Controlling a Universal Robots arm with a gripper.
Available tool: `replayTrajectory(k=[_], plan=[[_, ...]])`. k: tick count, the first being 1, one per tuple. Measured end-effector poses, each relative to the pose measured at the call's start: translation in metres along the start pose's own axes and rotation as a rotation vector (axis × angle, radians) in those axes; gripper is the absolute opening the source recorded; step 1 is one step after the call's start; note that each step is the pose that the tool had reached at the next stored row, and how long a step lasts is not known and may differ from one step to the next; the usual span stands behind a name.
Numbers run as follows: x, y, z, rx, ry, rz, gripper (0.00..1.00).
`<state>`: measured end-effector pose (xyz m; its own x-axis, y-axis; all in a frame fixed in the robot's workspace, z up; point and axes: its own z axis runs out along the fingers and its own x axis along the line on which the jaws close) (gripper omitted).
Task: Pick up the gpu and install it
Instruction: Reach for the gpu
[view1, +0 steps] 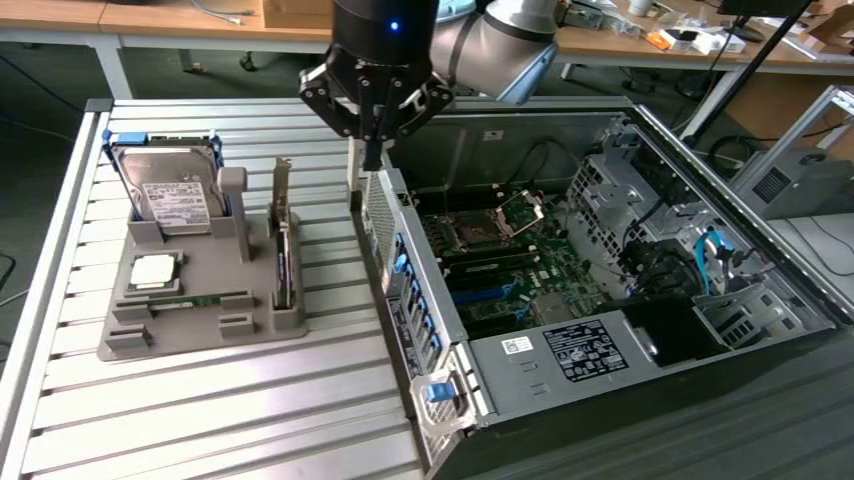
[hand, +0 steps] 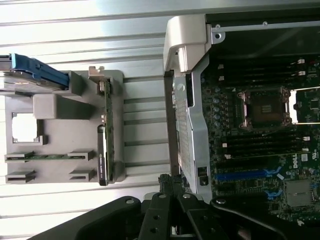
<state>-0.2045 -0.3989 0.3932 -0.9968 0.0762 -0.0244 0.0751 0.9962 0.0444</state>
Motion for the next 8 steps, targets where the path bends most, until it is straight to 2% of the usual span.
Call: replayTrajectory(k=[8], plan=[[0.0045,-0.0003,-0.0001,0.0001,0.0000,0.000,0.11]])
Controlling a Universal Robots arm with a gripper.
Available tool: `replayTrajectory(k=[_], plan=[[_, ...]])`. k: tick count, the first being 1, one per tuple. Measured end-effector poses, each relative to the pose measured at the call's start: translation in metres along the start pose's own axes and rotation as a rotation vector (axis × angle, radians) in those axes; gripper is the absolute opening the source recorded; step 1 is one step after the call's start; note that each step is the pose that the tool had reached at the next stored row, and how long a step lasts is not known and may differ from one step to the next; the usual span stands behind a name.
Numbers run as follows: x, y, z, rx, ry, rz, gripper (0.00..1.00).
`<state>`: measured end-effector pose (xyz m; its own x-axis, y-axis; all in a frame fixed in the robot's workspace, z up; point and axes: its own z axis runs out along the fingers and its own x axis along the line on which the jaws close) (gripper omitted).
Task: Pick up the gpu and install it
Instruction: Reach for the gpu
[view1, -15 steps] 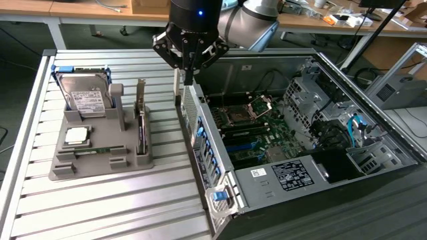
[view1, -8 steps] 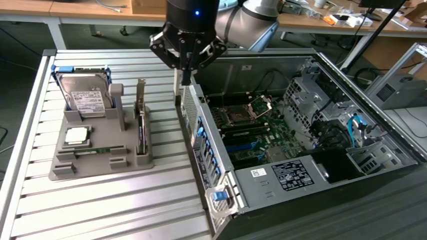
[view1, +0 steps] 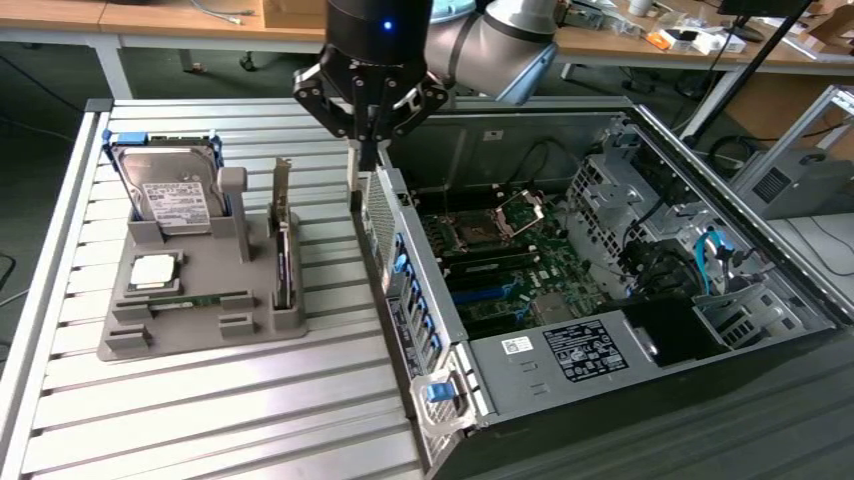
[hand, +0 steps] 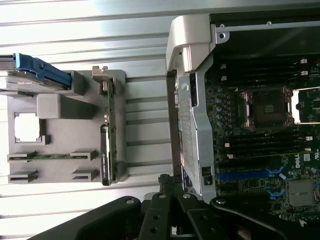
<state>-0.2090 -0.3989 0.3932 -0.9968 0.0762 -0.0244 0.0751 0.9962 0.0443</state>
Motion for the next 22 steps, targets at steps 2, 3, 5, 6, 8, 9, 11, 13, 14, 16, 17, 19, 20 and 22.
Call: replayTrajectory(k=[2,3,5,6,8,9,11,13,14,16,17,19,20,22], plan=[[0.001,-0.0001,0.0000,-0.0001,0.0000,0.000,0.11],[0.002,-0.0002,0.0000,-0.0001,-0.0001,0.000,0.11],[0.003,-0.0002,0.0000,-0.0001,-0.0001,0.000,0.11],[0.004,-0.0003,-0.0001,-0.0001,-0.0001,0.000,0.11],[0.005,-0.0004,-0.0001,0.0000,0.0000,0.000,0.11],[0.005,-0.0004,-0.0001,0.0000,-0.0001,0.000,0.11],[0.007,-0.0006,-0.0001,-0.0001,-0.0001,0.000,0.11],[0.009,-0.0007,-0.0002,0.0000,-0.0001,0.000,0.11],[0.009,-0.0007,-0.0002,-0.0001,-0.0001,0.000,0.11],[0.011,-0.0008,-0.0002,-0.0001,-0.0001,0.000,0.11],[0.011,-0.0008,-0.0002,-0.0001,-0.0001,0.000,0.11],[0.012,-0.0009,-0.0003,-0.0001,-0.0001,0.000,0.11],[0.013,-0.0010,-0.0003,-0.0001,-0.0001,0.000,0.11],[0.014,-0.0011,-0.0004,0.0000,0.0000,0.000,0.11]])
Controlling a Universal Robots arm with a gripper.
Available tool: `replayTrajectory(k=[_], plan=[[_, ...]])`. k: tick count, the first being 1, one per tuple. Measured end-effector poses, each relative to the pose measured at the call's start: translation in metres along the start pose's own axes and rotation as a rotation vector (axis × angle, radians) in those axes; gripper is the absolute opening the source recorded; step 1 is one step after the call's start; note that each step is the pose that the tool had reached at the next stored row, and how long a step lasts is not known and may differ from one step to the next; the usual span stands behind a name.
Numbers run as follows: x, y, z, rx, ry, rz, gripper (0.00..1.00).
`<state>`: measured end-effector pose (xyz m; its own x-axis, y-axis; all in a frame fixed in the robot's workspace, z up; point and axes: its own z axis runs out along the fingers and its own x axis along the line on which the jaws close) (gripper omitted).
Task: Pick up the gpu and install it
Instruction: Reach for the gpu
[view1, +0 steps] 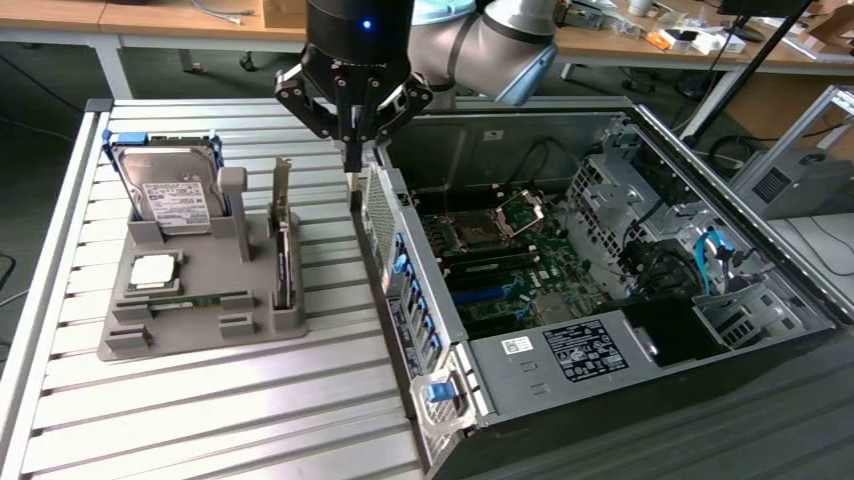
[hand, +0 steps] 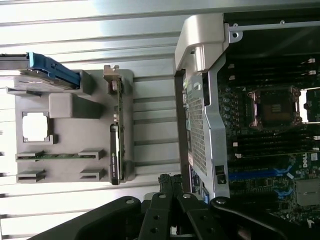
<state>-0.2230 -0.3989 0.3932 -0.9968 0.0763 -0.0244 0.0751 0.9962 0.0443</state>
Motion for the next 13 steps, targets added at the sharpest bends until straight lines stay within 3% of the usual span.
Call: replayTrajectory(k=[13], plan=[[0.0097,-0.0007,-0.0002,0.0000,0.0000,0.000,0.11]])
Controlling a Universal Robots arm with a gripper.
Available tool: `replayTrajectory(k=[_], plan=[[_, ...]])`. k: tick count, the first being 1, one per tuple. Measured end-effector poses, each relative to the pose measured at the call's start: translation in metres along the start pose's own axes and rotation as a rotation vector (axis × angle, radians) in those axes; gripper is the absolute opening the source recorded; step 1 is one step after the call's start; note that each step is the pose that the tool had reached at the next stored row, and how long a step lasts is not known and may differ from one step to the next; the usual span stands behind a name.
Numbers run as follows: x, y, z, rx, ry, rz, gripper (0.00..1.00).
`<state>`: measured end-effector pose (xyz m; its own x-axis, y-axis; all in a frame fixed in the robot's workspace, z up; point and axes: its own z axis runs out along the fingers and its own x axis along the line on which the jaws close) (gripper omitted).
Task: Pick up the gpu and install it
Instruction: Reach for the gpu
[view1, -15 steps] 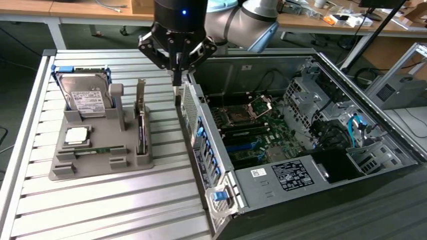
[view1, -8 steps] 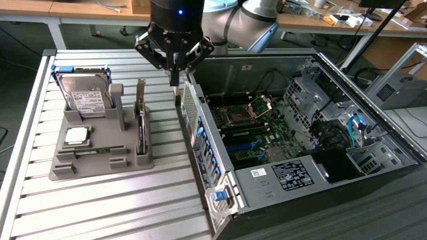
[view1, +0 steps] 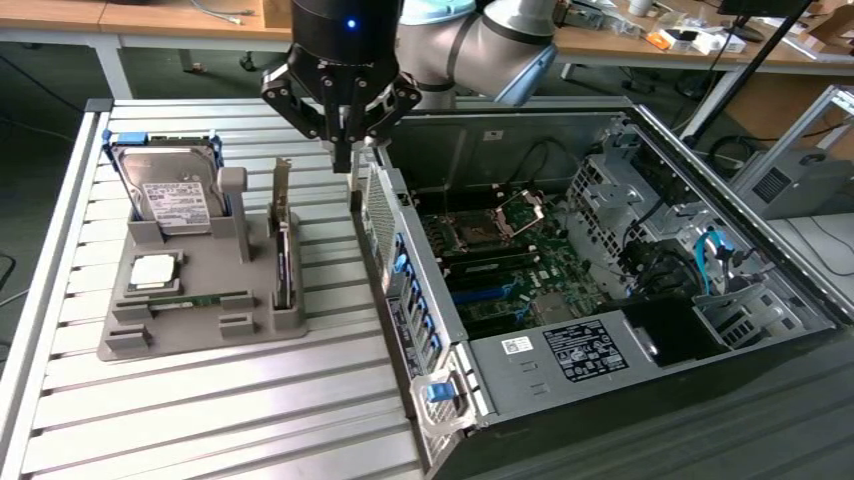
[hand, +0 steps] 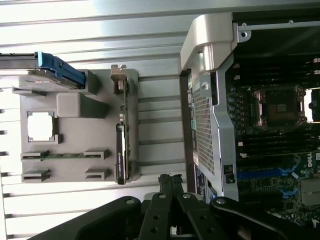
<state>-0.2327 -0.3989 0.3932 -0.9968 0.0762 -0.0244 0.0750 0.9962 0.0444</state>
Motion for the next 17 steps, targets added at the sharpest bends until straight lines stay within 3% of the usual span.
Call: replayTrajectory(k=[17], plan=[[0.0103,-0.0008,-0.0003,0.0000,0.0000,0.000,0.11]])
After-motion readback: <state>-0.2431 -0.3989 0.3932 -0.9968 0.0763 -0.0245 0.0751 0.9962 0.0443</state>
